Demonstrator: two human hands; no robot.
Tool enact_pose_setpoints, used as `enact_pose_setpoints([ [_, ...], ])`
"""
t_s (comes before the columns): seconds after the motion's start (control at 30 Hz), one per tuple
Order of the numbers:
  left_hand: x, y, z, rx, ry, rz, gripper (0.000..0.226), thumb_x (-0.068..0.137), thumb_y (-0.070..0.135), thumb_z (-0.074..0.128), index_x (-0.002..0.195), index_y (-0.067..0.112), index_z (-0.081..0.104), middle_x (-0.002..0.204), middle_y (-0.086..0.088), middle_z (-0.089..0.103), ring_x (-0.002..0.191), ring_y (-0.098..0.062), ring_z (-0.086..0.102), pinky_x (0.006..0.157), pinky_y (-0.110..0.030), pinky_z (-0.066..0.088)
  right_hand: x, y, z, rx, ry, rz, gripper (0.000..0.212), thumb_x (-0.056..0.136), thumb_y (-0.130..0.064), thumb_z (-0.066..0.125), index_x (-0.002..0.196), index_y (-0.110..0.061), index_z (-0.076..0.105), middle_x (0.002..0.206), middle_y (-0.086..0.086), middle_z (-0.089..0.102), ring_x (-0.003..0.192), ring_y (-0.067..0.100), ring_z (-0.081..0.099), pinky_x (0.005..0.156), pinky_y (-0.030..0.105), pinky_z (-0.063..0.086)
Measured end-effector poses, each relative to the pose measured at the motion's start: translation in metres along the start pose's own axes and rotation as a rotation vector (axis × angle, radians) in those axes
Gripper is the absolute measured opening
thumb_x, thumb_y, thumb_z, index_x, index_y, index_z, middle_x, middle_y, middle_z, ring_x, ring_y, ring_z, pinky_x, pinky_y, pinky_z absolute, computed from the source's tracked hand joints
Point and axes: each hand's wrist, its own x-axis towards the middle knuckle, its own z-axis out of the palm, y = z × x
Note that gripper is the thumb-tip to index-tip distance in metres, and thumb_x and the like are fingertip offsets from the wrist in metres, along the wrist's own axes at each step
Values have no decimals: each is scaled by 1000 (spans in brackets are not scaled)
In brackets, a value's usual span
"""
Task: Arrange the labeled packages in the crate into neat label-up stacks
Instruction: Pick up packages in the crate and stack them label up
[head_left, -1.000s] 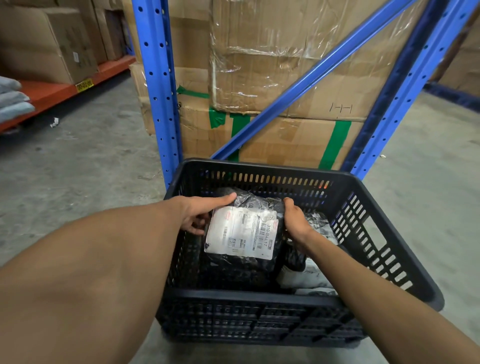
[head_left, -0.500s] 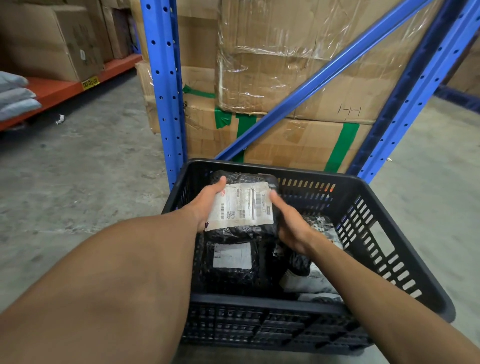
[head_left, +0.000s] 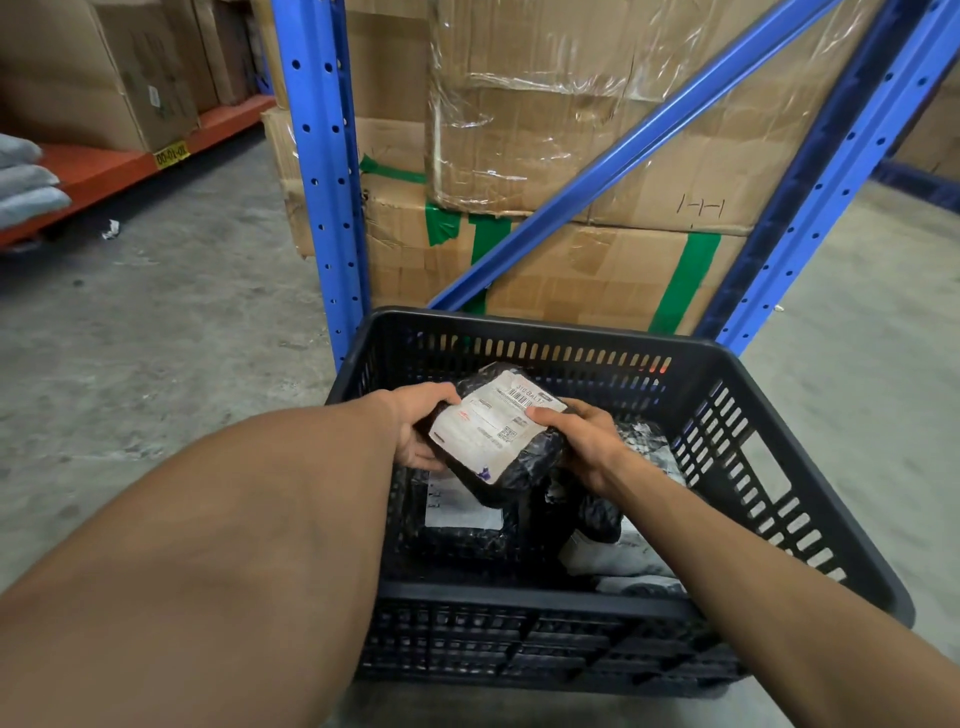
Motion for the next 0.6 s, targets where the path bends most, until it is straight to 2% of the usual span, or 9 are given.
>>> enact_pose_setpoints([
  [0.1, 1, -4, -1, 42, -17, -106, 29, 84, 24, 63, 97, 0, 55, 71, -25, 74, 85, -36, 68, 84, -48, 55, 8, 0, 6, 19, 47, 38, 68, 71, 3, 84, 131, -1, 52, 117, 24, 72, 105, 40, 72, 94, 55, 57],
  [0.2, 7, -7, 1, 103, 23, -143, 36, 84, 12, 60, 118, 3, 52, 114, -24, 63, 110, -38, 62, 99, -50, 52, 19, -2, 12, -60, 33, 55, 67, 74, 11, 78, 134, 2, 49, 122, 24, 69, 106, 40, 70, 92, 52, 58],
  [0.23, 9, -10, 2, 142, 24, -166, 40, 84, 10, 57, 122, 5, 50, 119, -23, 58, 116, -38, 59, 99, -50, 51, 23, -1, 14, -84, 26, 60, 65, 75, 12, 77, 132, 2, 48, 123, 23, 68, 106, 39, 70, 90, 50, 59],
  [0.27, 12, -13, 2, 175, 23, -186, 41, 84, 10, 55, 124, 6, 49, 115, -22, 56, 116, -38, 59, 98, -50, 52, 27, 1, 18, -110, 20, 64, 61, 76, 12, 76, 129, -1, 47, 122, 22, 68, 106, 39, 70, 89, 50, 59],
  [0.33, 20, -21, 0, 214, 67, -212, 45, 84, 10, 55, 128, 6, 47, 108, -22, 54, 105, -40, 59, 92, -52, 52, 34, 6, 28, -154, 7, 75, 57, 78, 11, 74, 122, -9, 45, 119, 19, 68, 103, 36, 69, 92, 52, 58],
  [0.37, 24, -24, -2, 247, 106, -218, 49, 83, 11, 57, 130, 6, 45, 113, -23, 52, 103, -41, 57, 92, -54, 51, 36, 10, 32, -155, -3, 82, 57, 79, 12, 73, 123, -10, 45, 118, 18, 67, 100, 34, 69, 91, 51, 58],
  [0.43, 32, -27, -9, 361, 150, -261, 56, 85, 17, 60, 137, 5, 40, 132, -24, 46, 116, -45, 51, 99, -57, 46, 41, 22, 37, -162, -27, 84, 62, 80, 13, 70, 131, -11, 45, 120, 17, 64, 100, 32, 67, 91, 50, 58],
  [0.5, 38, -31, -12, 459, 154, -325, 63, 90, 24, 56, 146, 6, 32, 145, -23, 40, 128, -44, 43, 106, -57, 39, 44, 34, 35, -226, -68, 76, 73, 80, 16, 68, 143, -11, 41, 131, 19, 60, 115, 37, 63, 98, 53, 54],
  [0.6, 48, -40, -14, 458, 163, -357, 62, 89, 29, 53, 144, 6, 35, 139, -21, 48, 124, -40, 47, 108, -56, 37, 46, 44, 30, -310, -168, 68, 89, 79, 18, 67, 154, -16, 31, 139, 17, 57, 124, 36, 59, 104, 54, 51],
])
